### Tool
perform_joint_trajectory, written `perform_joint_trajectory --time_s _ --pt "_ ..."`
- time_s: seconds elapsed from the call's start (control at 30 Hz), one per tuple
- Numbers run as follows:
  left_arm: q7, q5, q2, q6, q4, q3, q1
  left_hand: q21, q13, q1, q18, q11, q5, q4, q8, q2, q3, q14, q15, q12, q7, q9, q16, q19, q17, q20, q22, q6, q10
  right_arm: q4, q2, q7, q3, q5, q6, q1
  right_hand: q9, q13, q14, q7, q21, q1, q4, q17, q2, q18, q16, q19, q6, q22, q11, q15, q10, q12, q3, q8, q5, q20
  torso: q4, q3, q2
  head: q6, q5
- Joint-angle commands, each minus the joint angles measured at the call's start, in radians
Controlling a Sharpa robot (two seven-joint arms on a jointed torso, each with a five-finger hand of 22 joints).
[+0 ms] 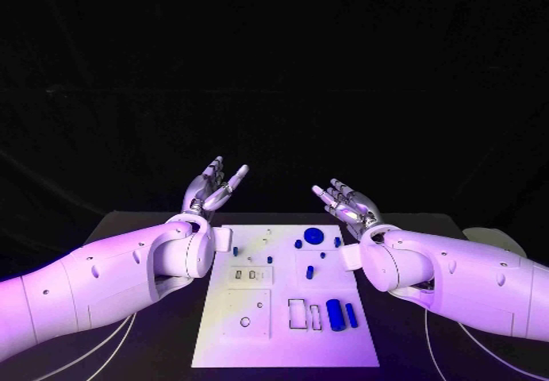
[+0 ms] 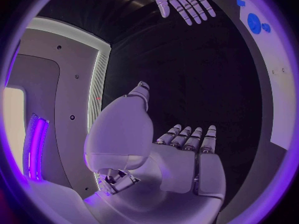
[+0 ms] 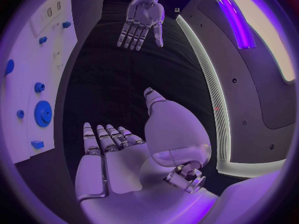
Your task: Assemble the parts on the task board
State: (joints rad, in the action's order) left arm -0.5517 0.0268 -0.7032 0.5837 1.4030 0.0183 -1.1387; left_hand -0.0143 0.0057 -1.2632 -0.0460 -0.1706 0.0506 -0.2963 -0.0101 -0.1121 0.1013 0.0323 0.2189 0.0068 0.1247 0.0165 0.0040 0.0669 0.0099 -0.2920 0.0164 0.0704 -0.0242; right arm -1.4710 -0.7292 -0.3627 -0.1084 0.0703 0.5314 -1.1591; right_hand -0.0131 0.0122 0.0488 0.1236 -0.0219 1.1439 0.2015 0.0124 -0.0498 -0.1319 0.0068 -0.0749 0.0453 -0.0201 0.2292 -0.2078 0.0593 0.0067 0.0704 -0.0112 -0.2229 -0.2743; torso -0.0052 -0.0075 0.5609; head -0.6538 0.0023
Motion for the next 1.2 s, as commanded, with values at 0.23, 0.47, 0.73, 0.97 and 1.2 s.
perform_joint_trajectory --time_s 0.23,0.47,0.73,0.97,1.2 --pt "-0.045 0.031 0.004 -0.086 -0.004 0.0 -0.003 -0.069 0.024 -0.095 -0.015 -0.05 0.003 0.008 -0.058 0.046 0.012 0.171 0.044 0.035 0.132 0.037 0.071 0.166 0.047 -0.005 0.037 0.157 -0.144 0.023 0.012 0.112 -0.02 0.095 -0.214 -0.023 -0.059 0.035 0.295 0.173 -0.102 0.212 -0.026 0.058 0.019 0.015 0.091 -0.198 0.238 -0.047 0.036 -0.039 0.33 0.065 0.034 -0.088 0.014 -0.02 -0.0003 -0.0002 0.0 0.0 0.0" --pt "-0.081 0.025 -0.092 -0.074 0.079 0.0 -0.007 -0.248 0.068 -0.192 -0.112 -0.072 0.004 0.038 -0.2 0.063 0.045 0.69 -0.011 0.16 0.157 0.122 0.268 0.626 0.154 0.003 0.103 0.507 -0.698 0.034 -0.028 0.029 -0.019 0.475 -0.033 -0.048 -0.098 0.046 0.558 0.167 -0.176 0.29 -0.068 0.09 0.036 0.002 0.151 -0.412 0.434 -0.065 0.023 -0.023 0.622 0.085 0.071 -0.149 0.045 -0.017 0.0164 -0.0064 0.037 -0.017 -0.015" --pt "-0.066 0.025 -0.125 -0.086 0.117 0.0 -0.011 -0.252 0.059 -0.235 -0.138 -0.041 0.003 0.067 -0.26 0.058 0.085 0.799 -0.043 0.146 0.13 0.157 0.276 0.722 0.165 0.007 0.079 0.686 -0.847 0.051 -0.036 0.039 -0.018 0.583 -0.008 -0.068 -0.12 0.052 0.761 0.149 -0.224 0.309 -0.09 0.101 0.064 -0.032 0.178 -0.61 0.604 -0.063 -0.002 0.009 0.82 0.073 0.125 -0.183 0.05 -0.015 0.0191 -0.0101 0.062 -0.013 -0.024" --pt "-0.044 0.025 -0.163 -0.103 0.162 0.0 -0.021 -0.265 0.06 -0.244 -0.14 -0.025 0.004 0.078 -0.262 0.037 0.121 0.885 -0.065 0.122 0.119 0.157 0.29 0.797 0.186 0.026 0.069 0.731 -0.915 0.062 -0.043 0.086 -0.016 0.747 -0.028 -0.095 -0.132 0.052 0.887 0.126 -0.247 0.317 -0.107 0.106 0.111 -0.053 0.196 -0.729 0.773 -0.059 -0.032 0.044 0.932 0.067 0.207 -0.209 0.041 -0.001 0.0285 -0.0143 0.092 -0.01 -0.037" --pt "-0.016 0.034 -0.206 -0.136 0.228 0.0 -0.03 -0.273 0.061 -0.241 -0.14 -0.008 0.004 0.079 -0.271 0.019 0.148 0.927 -0.081 0.116 0.102 0.158 0.294 0.836 0.201 0.041 0.065 0.773 -0.973 0.085 -0.043 0.214 -0.014 1.042 -0.152 -0.134 -0.141 0.055 1.041 0.081 -0.302 0.31 -0.118 0.139 0.179 -0.052 0.228 -0.874 0.882 -0.075 -0.083 0.102 1.089 0.067 0.35 -0.228 0.047 0.059 0.0433 -0.0189 0.122 -0.01 -0.054"
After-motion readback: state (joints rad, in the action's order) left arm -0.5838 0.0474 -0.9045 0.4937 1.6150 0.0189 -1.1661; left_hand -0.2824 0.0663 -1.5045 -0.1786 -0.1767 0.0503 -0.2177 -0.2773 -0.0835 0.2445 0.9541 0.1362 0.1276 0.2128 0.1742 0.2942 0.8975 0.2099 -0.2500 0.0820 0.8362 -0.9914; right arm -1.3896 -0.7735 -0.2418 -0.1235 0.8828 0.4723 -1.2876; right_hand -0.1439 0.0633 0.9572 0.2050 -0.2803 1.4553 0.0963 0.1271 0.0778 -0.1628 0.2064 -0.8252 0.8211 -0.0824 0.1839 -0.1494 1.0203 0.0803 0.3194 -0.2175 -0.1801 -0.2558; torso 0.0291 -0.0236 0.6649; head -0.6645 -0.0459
